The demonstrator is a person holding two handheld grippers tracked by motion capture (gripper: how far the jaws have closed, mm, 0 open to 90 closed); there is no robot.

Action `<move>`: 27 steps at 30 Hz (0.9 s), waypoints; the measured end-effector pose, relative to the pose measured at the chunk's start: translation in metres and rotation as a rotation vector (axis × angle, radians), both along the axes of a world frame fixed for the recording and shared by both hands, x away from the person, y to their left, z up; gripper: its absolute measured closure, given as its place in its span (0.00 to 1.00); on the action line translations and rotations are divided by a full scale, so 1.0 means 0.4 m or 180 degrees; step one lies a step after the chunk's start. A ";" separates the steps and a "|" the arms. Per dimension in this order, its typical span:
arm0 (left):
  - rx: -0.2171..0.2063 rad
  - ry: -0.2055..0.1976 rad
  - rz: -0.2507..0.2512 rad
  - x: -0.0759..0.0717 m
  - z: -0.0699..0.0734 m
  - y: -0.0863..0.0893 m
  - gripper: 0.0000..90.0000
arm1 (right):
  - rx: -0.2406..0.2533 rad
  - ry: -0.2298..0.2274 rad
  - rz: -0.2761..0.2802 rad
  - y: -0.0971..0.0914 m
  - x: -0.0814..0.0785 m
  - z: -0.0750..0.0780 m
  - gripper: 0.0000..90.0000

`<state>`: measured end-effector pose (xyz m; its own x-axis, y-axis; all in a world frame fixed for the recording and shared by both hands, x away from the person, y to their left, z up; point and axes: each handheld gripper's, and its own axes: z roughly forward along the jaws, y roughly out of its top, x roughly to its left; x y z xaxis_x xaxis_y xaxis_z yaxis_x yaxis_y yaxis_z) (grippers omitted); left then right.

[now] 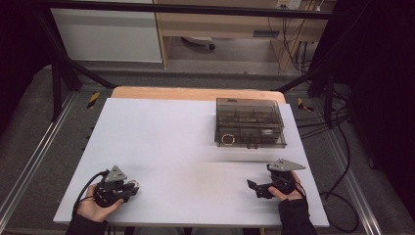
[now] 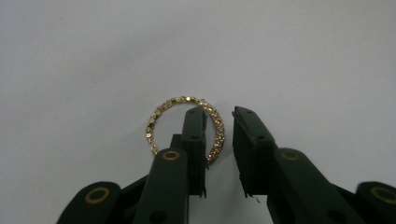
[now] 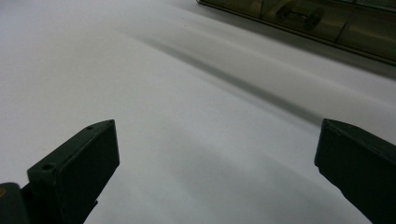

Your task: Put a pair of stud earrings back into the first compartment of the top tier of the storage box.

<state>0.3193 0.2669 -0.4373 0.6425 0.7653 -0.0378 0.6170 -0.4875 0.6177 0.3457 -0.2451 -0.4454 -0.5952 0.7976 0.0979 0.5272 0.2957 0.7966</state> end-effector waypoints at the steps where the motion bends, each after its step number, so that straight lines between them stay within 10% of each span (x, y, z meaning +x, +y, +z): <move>1: 0.0009 0.0001 -0.0005 0.000 0.000 0.000 0.84 | 0.0002 -0.0003 -0.0004 0.000 0.000 0.000 0.01; 27: 0.0022 -0.0011 0.0035 0.004 -0.006 0.003 0.95 | 0.0006 0.0002 -0.0003 0.001 0.000 0.000 0.01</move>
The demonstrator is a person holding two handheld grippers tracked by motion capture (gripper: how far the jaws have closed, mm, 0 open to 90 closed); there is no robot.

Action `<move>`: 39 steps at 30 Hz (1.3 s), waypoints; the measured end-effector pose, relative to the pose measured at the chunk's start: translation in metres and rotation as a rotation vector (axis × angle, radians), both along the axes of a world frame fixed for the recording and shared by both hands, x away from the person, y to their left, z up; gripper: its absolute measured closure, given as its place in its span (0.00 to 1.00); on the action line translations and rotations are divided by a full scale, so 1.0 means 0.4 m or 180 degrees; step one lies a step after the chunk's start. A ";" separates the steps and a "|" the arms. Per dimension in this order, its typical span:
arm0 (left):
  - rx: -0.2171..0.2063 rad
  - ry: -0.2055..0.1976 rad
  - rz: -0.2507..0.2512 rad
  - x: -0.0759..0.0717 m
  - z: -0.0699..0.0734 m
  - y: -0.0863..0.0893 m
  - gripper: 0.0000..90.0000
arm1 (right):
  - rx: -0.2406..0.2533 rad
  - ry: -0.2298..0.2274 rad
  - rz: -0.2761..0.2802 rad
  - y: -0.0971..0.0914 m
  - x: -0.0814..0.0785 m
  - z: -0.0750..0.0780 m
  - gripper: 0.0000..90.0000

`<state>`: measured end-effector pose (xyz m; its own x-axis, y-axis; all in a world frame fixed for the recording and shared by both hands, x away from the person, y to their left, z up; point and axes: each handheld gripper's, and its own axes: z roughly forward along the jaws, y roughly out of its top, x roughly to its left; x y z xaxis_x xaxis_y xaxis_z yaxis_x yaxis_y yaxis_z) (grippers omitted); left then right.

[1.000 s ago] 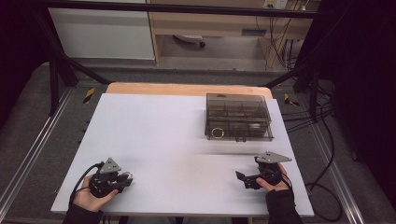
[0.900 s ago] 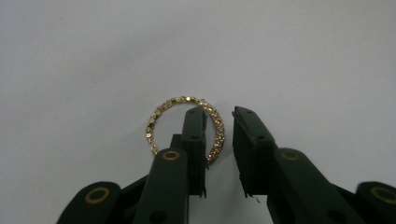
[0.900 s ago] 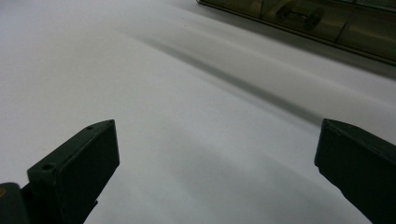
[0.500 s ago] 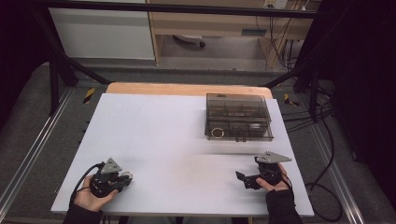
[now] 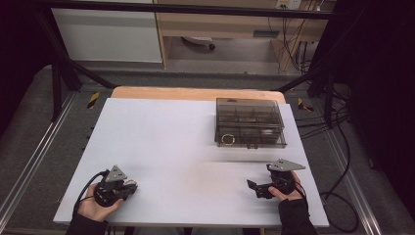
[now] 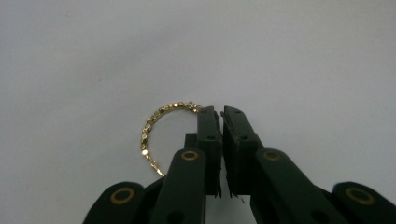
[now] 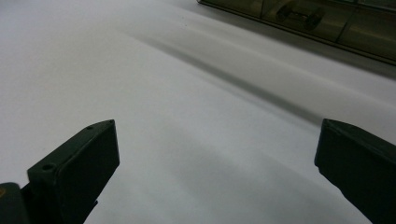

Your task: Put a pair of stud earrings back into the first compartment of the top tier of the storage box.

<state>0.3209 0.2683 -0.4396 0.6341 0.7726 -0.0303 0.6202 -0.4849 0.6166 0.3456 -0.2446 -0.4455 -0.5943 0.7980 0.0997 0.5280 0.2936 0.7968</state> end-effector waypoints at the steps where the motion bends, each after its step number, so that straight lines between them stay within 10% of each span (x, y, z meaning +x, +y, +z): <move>1: -0.0007 0.0004 -0.0001 0.000 0.000 0.001 0.95 | 0.0001 0.0001 0.0001 0.000 0.000 0.000 0.01; 39: -0.0121 -0.0115 -0.0063 -0.004 0.019 -0.006 0.96 | -0.0003 -0.0009 0.0010 -0.001 0.001 0.000 0.01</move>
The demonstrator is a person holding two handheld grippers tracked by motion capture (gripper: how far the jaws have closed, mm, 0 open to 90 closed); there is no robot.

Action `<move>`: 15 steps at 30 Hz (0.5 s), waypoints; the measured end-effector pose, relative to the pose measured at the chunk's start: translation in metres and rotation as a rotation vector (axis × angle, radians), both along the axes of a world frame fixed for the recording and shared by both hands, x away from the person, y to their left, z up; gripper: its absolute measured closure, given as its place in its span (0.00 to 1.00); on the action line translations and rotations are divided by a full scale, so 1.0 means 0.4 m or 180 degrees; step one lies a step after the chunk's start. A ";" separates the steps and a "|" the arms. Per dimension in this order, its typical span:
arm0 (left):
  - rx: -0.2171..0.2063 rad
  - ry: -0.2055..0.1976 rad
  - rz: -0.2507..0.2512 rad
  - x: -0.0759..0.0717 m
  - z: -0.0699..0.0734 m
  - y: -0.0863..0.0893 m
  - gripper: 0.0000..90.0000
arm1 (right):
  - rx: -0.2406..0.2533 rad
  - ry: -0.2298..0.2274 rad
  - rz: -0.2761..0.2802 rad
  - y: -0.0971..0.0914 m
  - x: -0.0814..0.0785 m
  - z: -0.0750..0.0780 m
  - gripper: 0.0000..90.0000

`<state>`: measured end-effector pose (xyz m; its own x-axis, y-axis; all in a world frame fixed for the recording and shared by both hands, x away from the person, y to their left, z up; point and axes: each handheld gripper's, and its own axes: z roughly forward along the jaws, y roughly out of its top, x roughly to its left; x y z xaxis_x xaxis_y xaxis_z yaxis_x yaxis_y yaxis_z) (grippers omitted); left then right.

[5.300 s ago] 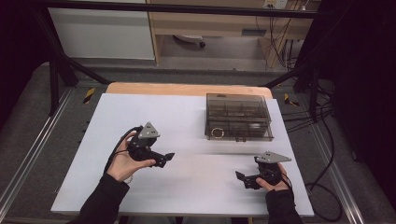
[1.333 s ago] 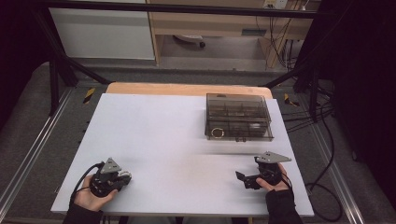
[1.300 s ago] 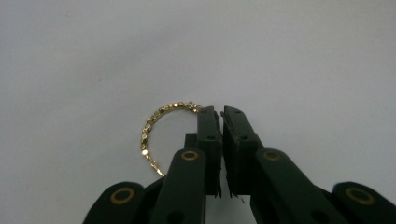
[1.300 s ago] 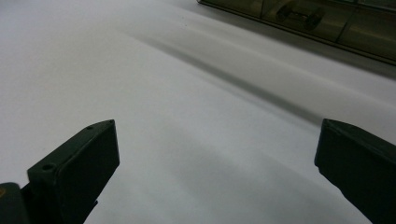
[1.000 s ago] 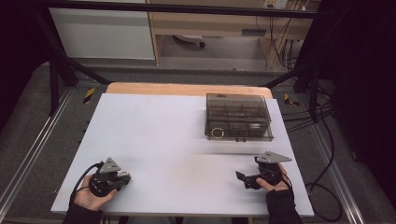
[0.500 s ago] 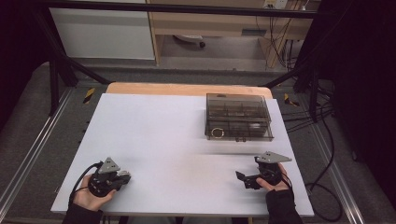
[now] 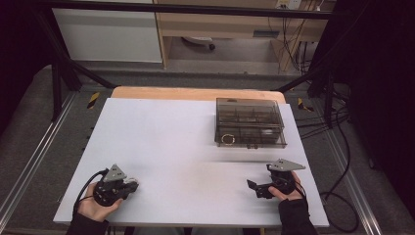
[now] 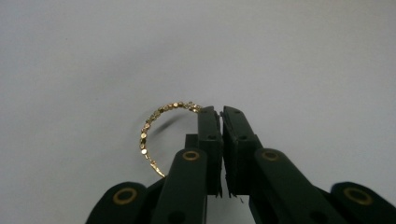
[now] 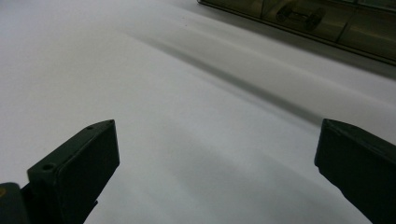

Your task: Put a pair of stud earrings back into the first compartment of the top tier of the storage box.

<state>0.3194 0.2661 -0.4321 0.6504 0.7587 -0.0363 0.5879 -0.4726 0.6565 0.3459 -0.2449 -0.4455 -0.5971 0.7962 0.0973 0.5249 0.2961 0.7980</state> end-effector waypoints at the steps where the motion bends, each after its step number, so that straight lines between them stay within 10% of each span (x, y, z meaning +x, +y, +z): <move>1: -0.0007 -0.0001 0.0003 0.000 0.001 -0.001 0.96 | 0.0001 0.0000 0.0000 0.000 0.000 0.000 0.01; 15: -0.0011 -0.0022 -0.0077 0.012 0.010 -0.031 0.96 | 0.0002 0.0008 -0.0002 0.000 0.001 0.000 0.01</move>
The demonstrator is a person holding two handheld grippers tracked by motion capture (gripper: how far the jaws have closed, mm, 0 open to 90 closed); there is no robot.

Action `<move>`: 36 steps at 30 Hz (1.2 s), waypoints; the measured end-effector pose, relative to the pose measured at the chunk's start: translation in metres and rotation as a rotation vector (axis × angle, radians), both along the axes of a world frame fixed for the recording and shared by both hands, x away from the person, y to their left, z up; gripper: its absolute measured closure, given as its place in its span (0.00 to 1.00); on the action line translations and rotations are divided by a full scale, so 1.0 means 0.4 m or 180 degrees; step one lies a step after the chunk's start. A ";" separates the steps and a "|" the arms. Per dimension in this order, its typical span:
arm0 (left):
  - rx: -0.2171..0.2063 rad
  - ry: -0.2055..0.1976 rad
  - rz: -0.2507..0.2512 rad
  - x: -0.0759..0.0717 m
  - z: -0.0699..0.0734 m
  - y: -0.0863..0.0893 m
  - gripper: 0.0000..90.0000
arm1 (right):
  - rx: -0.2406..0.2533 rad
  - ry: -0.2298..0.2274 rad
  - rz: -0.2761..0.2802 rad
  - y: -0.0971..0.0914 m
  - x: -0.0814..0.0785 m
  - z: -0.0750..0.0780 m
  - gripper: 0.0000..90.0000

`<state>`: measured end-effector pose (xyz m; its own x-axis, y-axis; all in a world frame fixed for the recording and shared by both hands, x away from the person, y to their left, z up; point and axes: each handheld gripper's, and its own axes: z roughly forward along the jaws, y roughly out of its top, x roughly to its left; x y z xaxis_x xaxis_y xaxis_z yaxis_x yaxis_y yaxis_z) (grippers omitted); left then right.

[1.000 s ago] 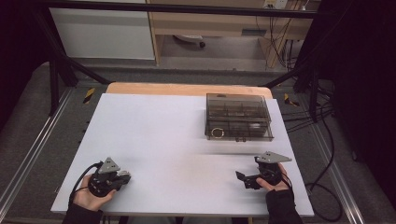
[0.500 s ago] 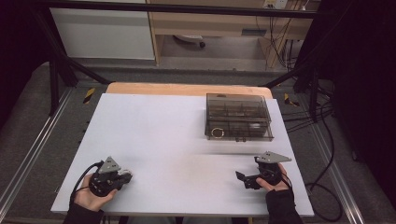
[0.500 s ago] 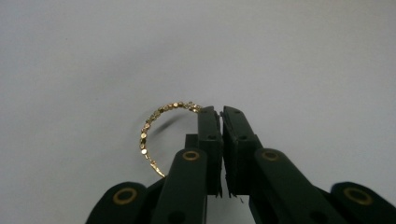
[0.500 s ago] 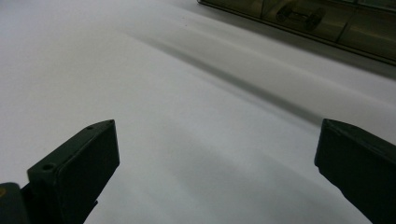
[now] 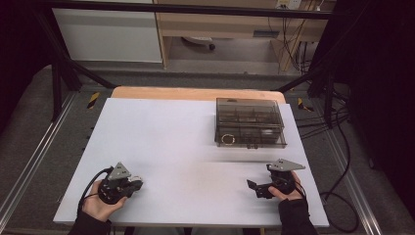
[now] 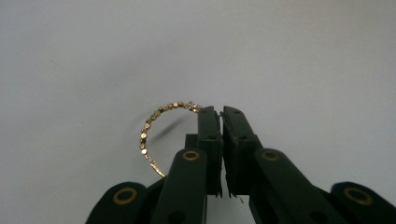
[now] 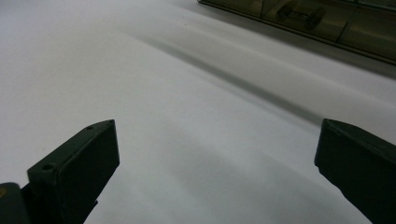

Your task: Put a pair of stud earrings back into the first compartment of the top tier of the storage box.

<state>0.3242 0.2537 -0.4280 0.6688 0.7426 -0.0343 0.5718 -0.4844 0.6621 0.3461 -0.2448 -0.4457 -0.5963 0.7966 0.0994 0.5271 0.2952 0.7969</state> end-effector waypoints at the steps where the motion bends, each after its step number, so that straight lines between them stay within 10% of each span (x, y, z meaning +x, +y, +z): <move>1: 0.0001 0.0000 -0.0009 0.001 0.001 -0.002 0.96 | -0.0002 0.0002 -0.0001 0.000 0.000 0.000 0.01; 36: -0.0066 -0.0064 -0.0229 0.042 0.053 -0.097 0.96 | -0.0005 0.0004 -0.0013 0.000 0.000 0.000 0.01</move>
<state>0.3408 0.2148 -0.4067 0.7211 0.6920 -0.0353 0.5226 -0.5097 0.6834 0.3459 -0.2448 -0.4456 -0.5929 0.7992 0.0989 0.5294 0.2943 0.7957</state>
